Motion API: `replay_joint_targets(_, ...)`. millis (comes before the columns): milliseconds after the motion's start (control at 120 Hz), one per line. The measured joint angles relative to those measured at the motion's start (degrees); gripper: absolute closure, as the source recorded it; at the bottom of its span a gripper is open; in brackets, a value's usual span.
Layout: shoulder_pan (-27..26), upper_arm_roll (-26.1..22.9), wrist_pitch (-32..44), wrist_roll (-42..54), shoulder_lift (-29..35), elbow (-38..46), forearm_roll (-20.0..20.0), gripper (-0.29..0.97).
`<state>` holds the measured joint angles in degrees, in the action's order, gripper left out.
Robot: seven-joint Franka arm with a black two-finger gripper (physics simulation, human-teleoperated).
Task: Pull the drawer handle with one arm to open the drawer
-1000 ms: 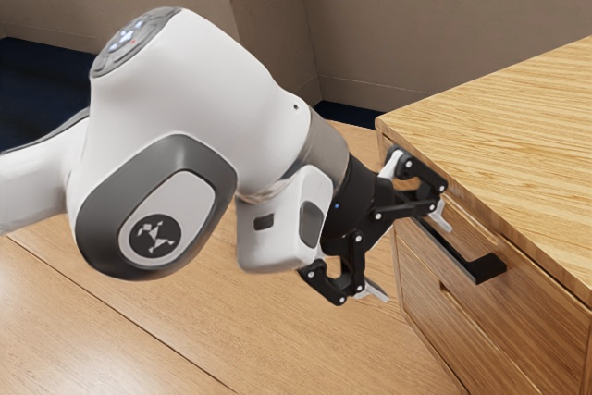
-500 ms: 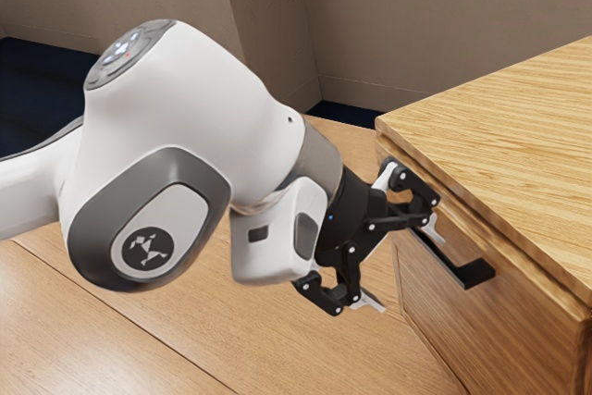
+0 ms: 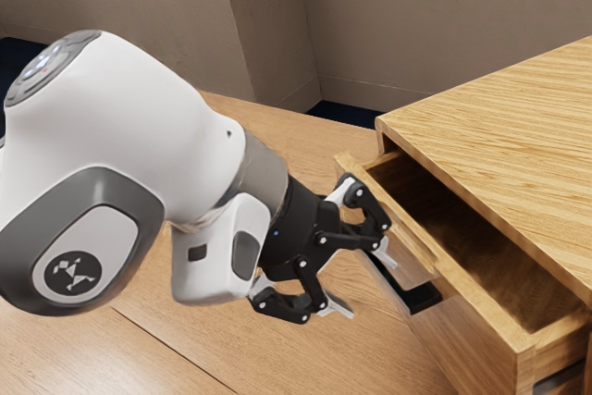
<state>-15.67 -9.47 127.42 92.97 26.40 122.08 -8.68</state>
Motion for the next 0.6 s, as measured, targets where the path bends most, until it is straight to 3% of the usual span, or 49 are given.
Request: replay_joint_targets(600,-0.05,1.73,-4.43,-0.36,15.01,10.85,-0.11,0.32)
